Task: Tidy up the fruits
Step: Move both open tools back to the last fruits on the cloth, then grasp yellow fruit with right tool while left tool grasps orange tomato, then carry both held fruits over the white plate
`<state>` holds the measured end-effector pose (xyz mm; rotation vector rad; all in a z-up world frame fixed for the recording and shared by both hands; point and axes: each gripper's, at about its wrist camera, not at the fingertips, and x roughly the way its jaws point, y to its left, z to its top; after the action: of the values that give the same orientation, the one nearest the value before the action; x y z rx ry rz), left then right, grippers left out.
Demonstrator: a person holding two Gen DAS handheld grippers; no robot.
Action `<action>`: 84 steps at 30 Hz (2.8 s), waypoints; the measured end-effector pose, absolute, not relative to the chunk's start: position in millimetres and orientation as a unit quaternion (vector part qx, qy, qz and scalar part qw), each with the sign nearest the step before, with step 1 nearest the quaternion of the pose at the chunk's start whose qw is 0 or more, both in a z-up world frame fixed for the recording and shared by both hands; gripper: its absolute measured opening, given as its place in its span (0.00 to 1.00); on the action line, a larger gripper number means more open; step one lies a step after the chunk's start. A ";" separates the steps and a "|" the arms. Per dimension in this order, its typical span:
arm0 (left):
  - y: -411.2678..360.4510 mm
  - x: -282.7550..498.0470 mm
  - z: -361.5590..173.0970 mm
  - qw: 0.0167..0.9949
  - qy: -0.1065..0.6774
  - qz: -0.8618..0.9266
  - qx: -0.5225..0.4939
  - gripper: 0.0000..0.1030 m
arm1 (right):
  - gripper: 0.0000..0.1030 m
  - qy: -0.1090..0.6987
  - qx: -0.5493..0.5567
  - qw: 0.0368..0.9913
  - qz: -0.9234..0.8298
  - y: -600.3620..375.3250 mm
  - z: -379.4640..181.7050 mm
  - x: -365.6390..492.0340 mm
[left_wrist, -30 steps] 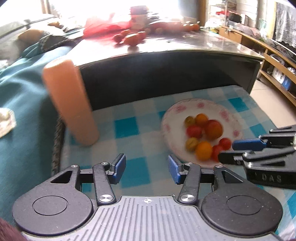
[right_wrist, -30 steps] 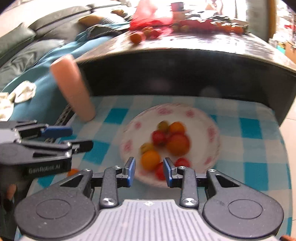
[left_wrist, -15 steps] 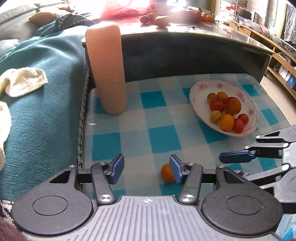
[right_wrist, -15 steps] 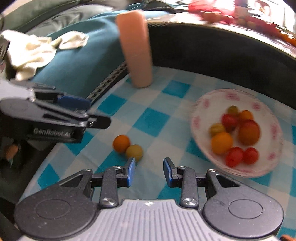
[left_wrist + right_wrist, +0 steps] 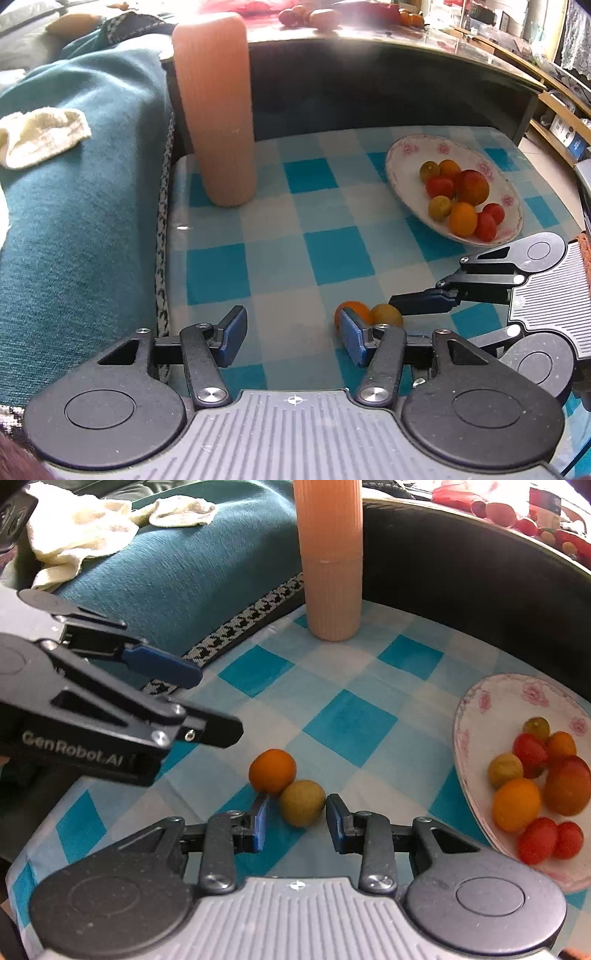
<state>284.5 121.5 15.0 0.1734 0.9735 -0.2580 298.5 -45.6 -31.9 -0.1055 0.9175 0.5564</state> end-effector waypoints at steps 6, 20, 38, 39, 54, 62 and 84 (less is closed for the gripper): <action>120.3 285.4 10.8 0.868 0.472 -0.135 0.080 0.61 | 0.39 0.439 -0.066 0.858 0.258 -39.2 -31.7 294.5; 98.5 283.4 -2.9 0.849 0.492 -0.167 0.095 0.62 | 0.39 0.453 -0.035 0.864 0.218 -77.8 -19.1 271.9; 63.9 280.9 -21.9 0.828 0.515 -0.188 0.122 0.59 | 0.39 0.460 0.008 0.873 0.162 -126.4 -0.9 235.3; 63.6 282.1 -21.3 0.828 0.516 -0.187 0.119 0.59 | 0.39 0.462 0.012 0.873 0.155 -131.2 -1.2 232.8; 47.2 274.6 -16.6 0.835 0.513 -0.145 0.135 0.45 | 0.39 0.489 0.037 0.863 0.119 -159.0 -8.1 221.9; 25.3 263.8 -10.4 0.840 0.501 -0.159 0.133 0.38 | 0.39 0.470 0.046 0.872 0.128 -162.9 5.8 225.1; -24.0 318.0 43.1 0.880 0.431 -0.186 0.068 0.38 | 0.39 0.416 0.082 0.903 0.069 -206.0 31.5 280.3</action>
<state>318.0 -24.0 43.1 0.1422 0.8983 -0.3882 280.3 -206.0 31.5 0.1697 0.8602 0.1430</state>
